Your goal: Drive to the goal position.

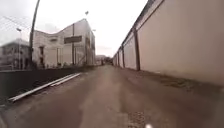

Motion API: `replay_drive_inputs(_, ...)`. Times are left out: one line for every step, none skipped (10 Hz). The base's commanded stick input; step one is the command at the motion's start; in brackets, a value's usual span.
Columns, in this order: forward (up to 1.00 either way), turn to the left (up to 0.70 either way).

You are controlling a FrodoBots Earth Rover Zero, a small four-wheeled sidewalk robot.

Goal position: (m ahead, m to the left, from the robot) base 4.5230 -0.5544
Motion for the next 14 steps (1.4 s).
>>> replay_drive_inputs(0.70, 0.00)
replay_drive_inputs(0.70, 0.00)
replay_drive_inputs(0.70, 0.00)
replay_drive_inputs(0.70, 0.00)
replay_drive_inputs(0.70, 0.00)
replay_drive_inputs(0.70, 0.00)
replay_drive_inputs(0.70, 0.00)
replay_drive_inputs(0.70, 0.00)
replay_drive_inputs(0.70, 0.00)
replay_drive_inputs(0.70, 0.00)
replay_drive_inputs(0.70, 0.00)
replay_drive_inputs(0.70, 0.00)
replay_drive_inputs(0.70, 0.00)
replay_drive_inputs(0.70, 0.00)
